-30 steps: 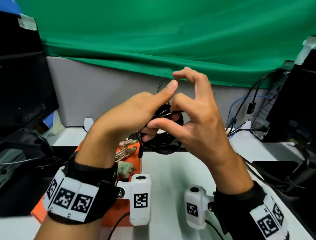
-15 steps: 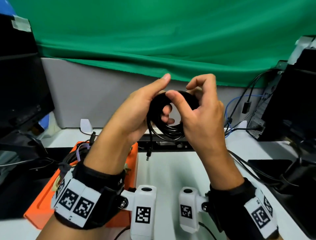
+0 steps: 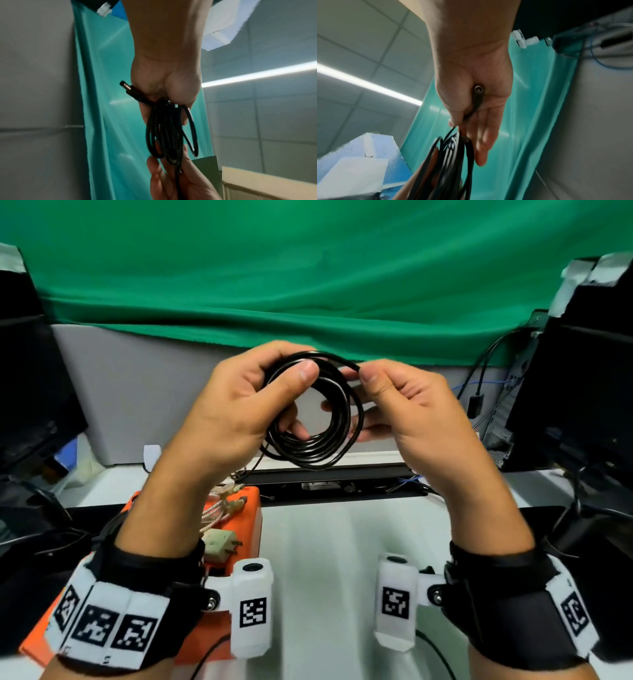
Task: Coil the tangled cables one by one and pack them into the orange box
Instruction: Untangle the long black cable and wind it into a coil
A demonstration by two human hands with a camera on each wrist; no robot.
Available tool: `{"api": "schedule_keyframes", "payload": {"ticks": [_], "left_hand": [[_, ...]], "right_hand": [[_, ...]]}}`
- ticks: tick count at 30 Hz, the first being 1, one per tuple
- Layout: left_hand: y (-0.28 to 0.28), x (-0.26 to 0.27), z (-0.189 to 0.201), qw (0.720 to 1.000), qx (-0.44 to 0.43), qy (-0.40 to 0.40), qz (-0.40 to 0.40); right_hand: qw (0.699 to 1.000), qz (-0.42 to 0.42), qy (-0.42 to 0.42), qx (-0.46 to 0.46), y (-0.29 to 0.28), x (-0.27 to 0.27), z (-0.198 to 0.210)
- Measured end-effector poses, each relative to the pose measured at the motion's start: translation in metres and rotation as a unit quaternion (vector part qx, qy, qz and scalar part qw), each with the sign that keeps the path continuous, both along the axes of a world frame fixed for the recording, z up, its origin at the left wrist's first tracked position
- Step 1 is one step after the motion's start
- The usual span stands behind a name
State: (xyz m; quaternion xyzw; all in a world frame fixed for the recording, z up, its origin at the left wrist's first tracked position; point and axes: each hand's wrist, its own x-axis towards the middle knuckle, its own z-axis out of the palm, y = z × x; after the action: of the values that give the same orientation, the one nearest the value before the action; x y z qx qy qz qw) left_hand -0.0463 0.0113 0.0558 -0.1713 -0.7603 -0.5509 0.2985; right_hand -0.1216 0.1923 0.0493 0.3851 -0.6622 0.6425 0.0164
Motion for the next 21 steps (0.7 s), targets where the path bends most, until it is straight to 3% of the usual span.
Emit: {"api": "schedule_keyframes", "payload": {"ticks": [4, 8, 10, 12, 14, 17, 21], "left_hand": [[0.003, 0.001, -0.001, 0.999, -0.03, -0.021, -0.021], [0.002, -0.003, -0.002, 1.0, -0.009, -0.007, -0.021], [0.001, -0.003, -0.003, 1.0, -0.023, 0.018, 0.006], [0.002, -0.004, -0.005, 0.992, -0.09, 0.049, 0.072], [0.004, -0.007, -0.007, 0.982, -0.131, 0.05, 0.127], [0.001, -0.009, -0.009, 0.963, -0.195, 0.028, 0.186], [-0.011, -0.01, -0.009, 0.95, -0.189, -0.073, 0.238]], "right_hand": [[0.998, 0.019, 0.039, 0.045, 0.002, 0.004, 0.001], [0.998, 0.05, 0.026, -0.014, -0.014, 0.014, 0.0], [0.992, 0.103, -0.039, -0.057, -0.018, 0.012, -0.001], [0.967, 0.177, -0.144, -0.113, -0.019, 0.01, 0.0], [0.949, 0.199, -0.198, -0.143, -0.02, 0.009, 0.0], [0.969, 0.123, -0.172, -0.128, -0.025, 0.007, -0.004], [0.998, -0.036, -0.022, -0.043, -0.033, 0.003, -0.013]]}}
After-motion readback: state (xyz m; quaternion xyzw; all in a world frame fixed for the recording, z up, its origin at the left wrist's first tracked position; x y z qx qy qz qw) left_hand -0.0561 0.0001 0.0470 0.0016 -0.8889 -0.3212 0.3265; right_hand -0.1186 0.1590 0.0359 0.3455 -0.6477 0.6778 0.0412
